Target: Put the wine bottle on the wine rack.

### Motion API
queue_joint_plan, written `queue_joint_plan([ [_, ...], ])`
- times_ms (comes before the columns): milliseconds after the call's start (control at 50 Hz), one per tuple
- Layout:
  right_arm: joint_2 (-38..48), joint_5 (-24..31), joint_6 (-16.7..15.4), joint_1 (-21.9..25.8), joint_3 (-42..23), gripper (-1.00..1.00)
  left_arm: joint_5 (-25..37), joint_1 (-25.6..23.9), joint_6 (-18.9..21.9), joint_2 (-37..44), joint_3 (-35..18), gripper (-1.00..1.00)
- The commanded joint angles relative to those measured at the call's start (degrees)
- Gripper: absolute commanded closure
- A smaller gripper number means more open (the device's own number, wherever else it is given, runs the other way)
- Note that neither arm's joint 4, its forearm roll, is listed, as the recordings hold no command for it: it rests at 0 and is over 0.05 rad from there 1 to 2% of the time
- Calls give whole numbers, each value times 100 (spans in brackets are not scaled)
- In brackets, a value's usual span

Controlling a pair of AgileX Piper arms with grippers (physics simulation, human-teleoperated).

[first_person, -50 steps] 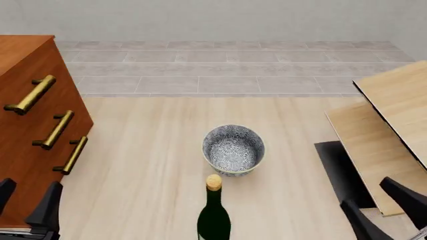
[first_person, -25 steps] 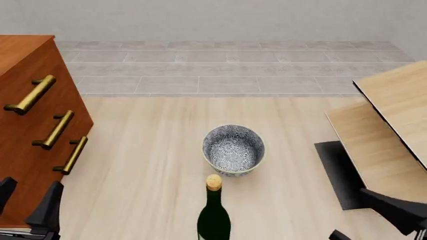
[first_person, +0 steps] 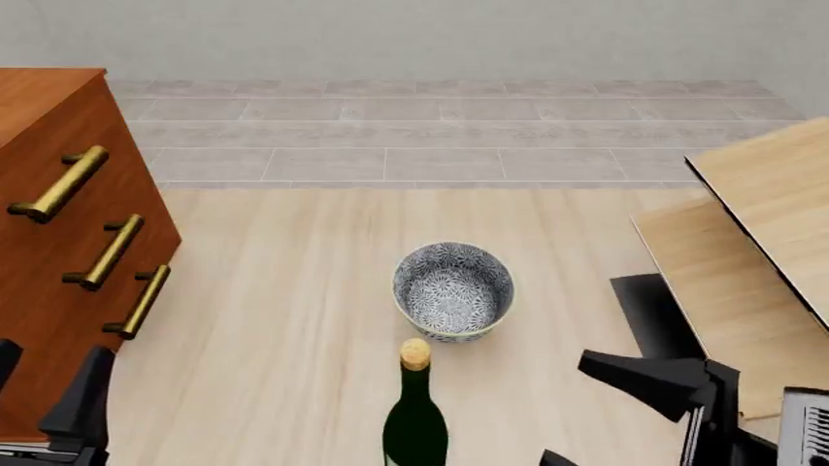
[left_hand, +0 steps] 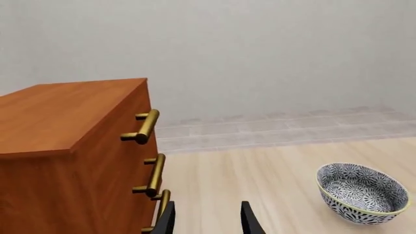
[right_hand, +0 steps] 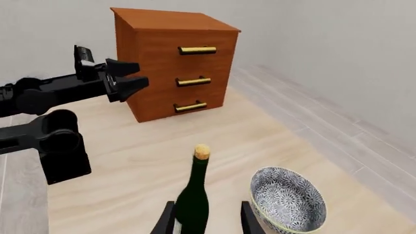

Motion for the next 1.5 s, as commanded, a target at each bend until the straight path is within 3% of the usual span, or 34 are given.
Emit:
queue_joint_plan([
  [20, 843, -674, 1, 353, -170, -100, -20, 43, -30, 0, -8, -100],
  [280, 1390, -1156, 196, 530, -294, -100, 12, 106, -44, 0, -62, -100],
  [820, 2150, -1922, 304, 246, -143, -100, 10, 152, -50, 0, -57, -100],
  [1500, 3530, -2852, 398, 312, -357, -100, 31, 224, -59, 0, -102, -100],
])
